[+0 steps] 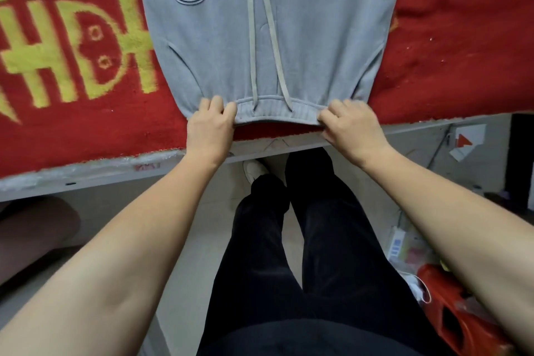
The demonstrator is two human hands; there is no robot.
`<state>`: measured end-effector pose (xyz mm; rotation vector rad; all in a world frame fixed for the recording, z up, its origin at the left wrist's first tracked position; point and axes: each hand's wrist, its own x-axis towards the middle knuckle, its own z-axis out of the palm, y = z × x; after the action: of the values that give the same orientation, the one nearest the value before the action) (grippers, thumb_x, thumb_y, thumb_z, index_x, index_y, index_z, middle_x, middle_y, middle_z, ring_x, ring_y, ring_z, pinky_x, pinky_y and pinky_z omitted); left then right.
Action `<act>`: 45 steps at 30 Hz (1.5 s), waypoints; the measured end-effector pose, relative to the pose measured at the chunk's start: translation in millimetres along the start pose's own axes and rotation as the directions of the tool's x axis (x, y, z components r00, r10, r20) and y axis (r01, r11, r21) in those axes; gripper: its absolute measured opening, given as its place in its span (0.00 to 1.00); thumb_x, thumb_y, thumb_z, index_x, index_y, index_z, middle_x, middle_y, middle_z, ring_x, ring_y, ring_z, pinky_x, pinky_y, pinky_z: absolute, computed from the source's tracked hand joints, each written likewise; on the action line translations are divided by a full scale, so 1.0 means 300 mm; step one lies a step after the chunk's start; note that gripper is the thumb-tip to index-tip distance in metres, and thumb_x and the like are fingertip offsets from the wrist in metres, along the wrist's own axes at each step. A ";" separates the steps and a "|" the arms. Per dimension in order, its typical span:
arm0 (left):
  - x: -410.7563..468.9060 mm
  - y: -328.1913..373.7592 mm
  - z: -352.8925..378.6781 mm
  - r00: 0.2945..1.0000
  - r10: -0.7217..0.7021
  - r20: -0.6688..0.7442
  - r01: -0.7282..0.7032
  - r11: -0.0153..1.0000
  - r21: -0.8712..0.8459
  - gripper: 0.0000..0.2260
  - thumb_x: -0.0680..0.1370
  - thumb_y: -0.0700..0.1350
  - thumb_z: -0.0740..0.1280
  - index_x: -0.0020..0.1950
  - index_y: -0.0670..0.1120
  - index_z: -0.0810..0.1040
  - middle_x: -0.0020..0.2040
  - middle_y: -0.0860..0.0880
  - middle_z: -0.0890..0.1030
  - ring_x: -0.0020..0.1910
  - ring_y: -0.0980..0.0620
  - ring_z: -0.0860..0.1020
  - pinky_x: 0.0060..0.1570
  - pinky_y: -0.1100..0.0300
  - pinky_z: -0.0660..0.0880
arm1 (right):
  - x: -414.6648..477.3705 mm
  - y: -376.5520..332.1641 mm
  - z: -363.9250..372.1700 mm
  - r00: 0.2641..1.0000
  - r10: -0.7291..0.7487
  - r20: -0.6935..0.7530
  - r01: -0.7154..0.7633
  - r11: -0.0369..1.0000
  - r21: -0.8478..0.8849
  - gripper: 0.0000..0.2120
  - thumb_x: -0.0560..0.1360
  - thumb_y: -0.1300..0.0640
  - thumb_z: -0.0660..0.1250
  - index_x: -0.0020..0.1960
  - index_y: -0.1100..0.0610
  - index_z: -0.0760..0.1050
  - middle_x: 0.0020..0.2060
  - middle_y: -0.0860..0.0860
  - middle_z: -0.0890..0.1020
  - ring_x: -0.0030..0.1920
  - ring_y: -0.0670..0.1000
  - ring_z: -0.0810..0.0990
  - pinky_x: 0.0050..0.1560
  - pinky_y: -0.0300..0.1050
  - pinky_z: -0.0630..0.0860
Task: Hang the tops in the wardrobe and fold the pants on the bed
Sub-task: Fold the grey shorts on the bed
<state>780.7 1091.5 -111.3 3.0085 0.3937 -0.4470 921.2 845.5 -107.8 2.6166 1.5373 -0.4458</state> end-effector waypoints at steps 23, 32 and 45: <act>0.328 0.528 -0.022 0.998 0.011 -0.057 -0.039 0.855 -0.518 0.11 0.77 0.50 0.68 0.45 0.42 0.77 0.43 0.44 0.77 0.44 0.42 0.77 0.37 0.48 0.74 | 0.333 0.538 -0.034 0.484 0.839 0.249 -0.664 0.167 0.728 0.16 0.78 0.46 0.64 0.61 0.54 0.75 0.53 0.51 0.79 0.56 0.51 0.77 0.61 0.42 0.68; 0.449 0.669 -0.018 0.924 -0.016 0.382 0.156 0.928 -0.338 0.14 0.74 0.57 0.67 0.47 0.48 0.82 0.49 0.47 0.81 0.54 0.44 0.75 0.43 0.54 0.67 | 0.496 0.681 -0.063 0.562 0.672 0.482 -0.599 -0.072 0.797 0.08 0.76 0.46 0.71 0.44 0.50 0.81 0.38 0.41 0.81 0.31 0.33 0.75 0.33 0.27 0.69; 0.318 0.258 -0.289 0.744 0.044 0.667 0.609 0.365 -0.704 0.14 0.78 0.45 0.71 0.37 0.38 0.75 0.28 0.53 0.73 0.29 0.57 0.69 0.33 0.61 0.67 | 0.750 0.363 -0.441 0.788 0.408 0.461 -0.277 -0.434 0.857 0.05 0.75 0.60 0.75 0.45 0.56 0.78 0.40 0.51 0.82 0.37 0.46 0.80 0.39 0.39 0.77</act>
<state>913.2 1049.5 -54.1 1.5631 0.8126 -0.8260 1145.7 1008.9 -54.6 3.7142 -0.6976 -2.4128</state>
